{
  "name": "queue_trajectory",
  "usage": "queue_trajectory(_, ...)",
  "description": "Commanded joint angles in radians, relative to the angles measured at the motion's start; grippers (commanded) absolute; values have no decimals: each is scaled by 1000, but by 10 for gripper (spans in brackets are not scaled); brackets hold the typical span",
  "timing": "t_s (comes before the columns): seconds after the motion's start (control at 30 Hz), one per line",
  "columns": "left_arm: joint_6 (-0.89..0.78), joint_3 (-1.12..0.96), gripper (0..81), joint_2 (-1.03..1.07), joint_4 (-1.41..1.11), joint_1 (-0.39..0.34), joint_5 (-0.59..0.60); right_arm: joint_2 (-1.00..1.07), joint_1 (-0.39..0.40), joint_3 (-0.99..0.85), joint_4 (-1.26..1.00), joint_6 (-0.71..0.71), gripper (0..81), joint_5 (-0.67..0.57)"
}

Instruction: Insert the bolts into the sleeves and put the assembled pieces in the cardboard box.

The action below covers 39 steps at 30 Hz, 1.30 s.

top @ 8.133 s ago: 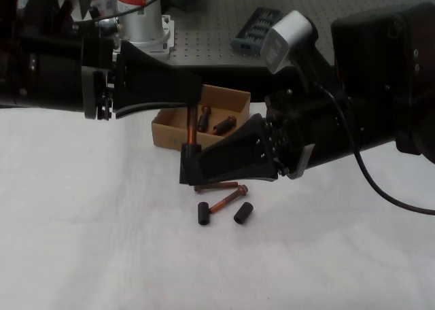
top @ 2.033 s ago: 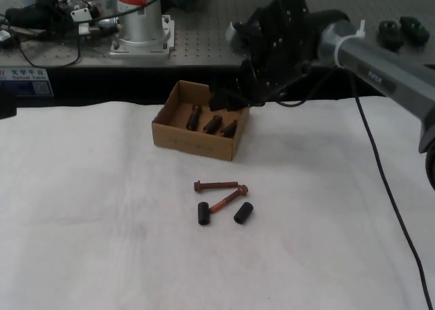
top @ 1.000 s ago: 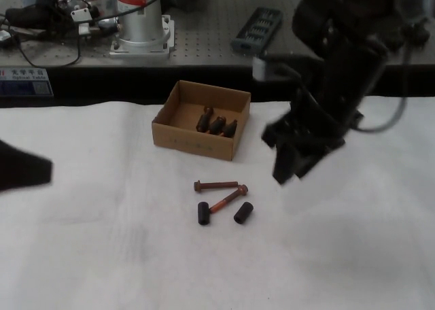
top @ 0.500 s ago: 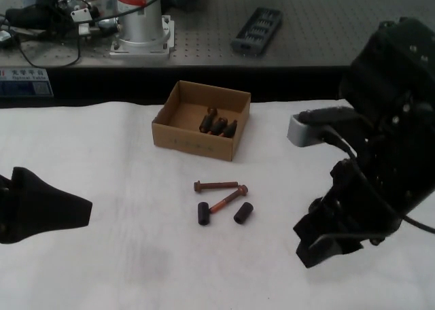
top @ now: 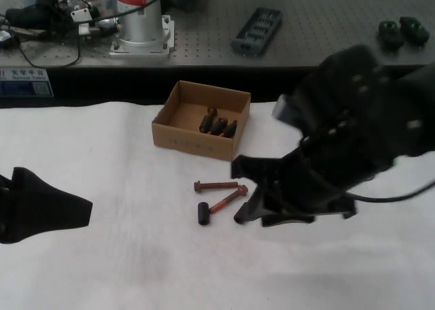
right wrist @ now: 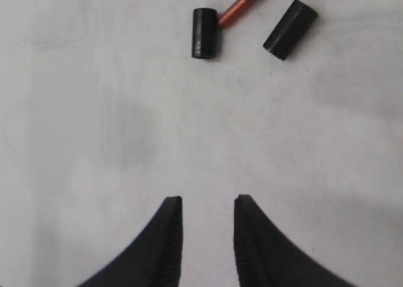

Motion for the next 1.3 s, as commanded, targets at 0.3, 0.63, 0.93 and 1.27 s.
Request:
queue_trajectory(0.3, 42, -3, 428, -5, -5, -5, 9, 293, -12, -232, 5, 70, 214, -29)
queue_trajectory(0.63, 86, -3, 428, -5, -5, -5, 1, 307, -63, -327, 116, 81, 321, -16)
queue_trajectory(0.93, 87, -3, 428, -5, -5, -5, -7, 307, -78, -332, 130, 89, 319, -6)
queue_trajectory(1.27, 93, -3, 428, -5, -5, -5, -7, 320, -81, -332, 120, 89, 319, 39)
